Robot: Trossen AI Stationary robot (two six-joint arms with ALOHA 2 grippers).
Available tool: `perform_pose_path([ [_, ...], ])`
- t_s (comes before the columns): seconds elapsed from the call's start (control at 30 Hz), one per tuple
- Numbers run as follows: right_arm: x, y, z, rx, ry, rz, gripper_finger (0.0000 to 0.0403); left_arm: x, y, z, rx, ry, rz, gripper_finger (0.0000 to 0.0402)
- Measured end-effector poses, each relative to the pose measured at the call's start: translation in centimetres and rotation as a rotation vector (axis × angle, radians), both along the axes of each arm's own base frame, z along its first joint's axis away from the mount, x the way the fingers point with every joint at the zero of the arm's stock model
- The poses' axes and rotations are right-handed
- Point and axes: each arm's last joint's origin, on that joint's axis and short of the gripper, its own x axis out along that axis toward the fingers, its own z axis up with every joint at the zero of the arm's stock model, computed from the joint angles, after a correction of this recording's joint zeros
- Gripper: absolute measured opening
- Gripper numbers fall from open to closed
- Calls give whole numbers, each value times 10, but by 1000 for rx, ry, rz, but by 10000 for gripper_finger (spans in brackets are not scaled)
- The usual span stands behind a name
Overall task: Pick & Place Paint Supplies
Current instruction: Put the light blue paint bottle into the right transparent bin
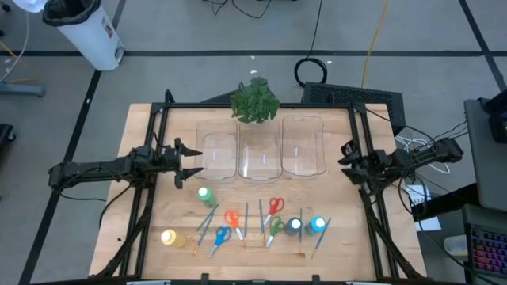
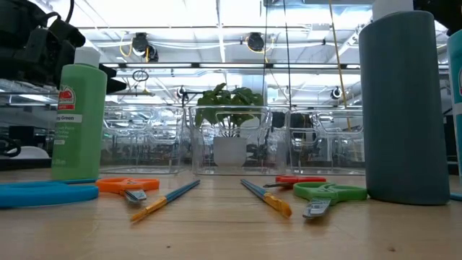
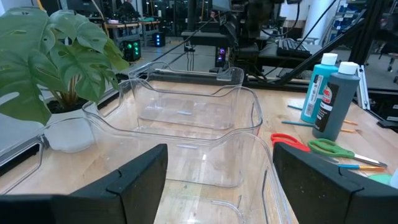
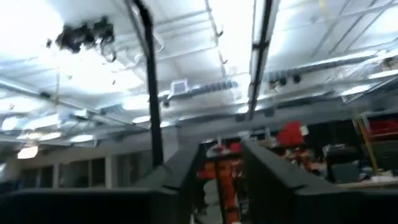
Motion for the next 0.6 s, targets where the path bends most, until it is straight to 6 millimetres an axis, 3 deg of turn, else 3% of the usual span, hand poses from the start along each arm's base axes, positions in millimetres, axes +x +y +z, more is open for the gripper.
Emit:
perform_pose_path([
  [0.07, 12, 5, -1, -42, 110, 28, 185, 0, 0, 0, 0, 0, 0, 294],
  [0.27, 62, 40, 40, -194, 474, 133, 295, 0, 0, 0, 0, 0, 0, 294],
  [0.43, 92, 82, 55, -400, 802, 229, 326, 0, 0, 0, 0, 1, 0, 294],
  [0.6, 99, 112, 52, -470, 992, 217, 325, 0, 0, 0, 0, 1, 0, 294],
])
